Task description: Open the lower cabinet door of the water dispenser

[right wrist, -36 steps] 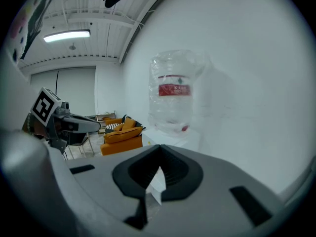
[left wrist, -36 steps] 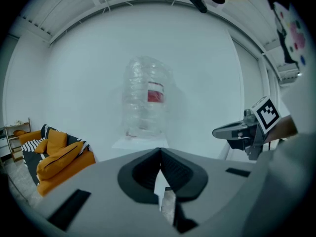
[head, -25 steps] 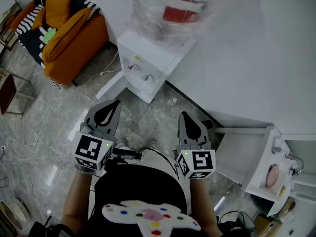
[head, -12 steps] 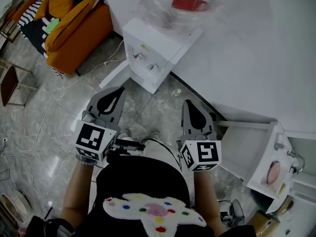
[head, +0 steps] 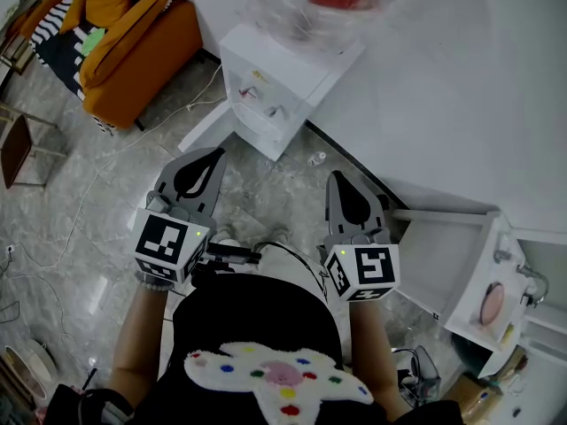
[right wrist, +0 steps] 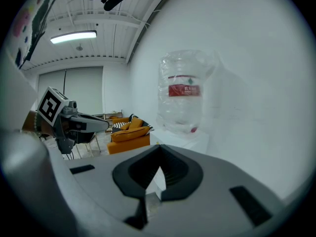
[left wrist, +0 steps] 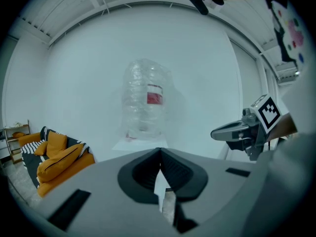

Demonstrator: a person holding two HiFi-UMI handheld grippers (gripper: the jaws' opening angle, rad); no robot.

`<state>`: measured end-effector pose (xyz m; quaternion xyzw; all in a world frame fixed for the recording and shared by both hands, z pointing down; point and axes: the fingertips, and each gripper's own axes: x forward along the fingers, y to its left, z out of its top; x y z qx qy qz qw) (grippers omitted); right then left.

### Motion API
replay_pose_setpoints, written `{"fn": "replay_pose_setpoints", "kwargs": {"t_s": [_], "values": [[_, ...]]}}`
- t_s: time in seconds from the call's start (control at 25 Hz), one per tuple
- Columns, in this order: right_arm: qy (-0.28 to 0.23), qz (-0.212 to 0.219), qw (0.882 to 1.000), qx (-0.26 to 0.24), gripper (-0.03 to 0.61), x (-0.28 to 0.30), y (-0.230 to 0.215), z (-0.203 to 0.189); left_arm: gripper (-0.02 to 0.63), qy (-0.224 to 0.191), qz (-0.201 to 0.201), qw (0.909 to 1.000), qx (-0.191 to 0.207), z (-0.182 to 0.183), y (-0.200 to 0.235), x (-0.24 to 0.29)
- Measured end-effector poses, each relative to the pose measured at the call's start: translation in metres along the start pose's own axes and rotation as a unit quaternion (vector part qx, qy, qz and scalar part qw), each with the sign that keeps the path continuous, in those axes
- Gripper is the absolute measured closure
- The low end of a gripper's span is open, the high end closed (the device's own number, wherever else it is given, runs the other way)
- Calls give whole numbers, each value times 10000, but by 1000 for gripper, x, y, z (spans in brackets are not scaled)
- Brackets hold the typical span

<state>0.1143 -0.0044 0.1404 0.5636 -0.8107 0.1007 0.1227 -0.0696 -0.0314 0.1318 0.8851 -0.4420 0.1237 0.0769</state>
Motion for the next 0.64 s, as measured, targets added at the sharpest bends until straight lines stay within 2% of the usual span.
{"fn": "replay_pose_setpoints", "kwargs": {"t_s": [0.64], "values": [[53,-51,10000,-56,575,0,2,-7,601,206,20,9997,-163,-12,2,-2]]}}
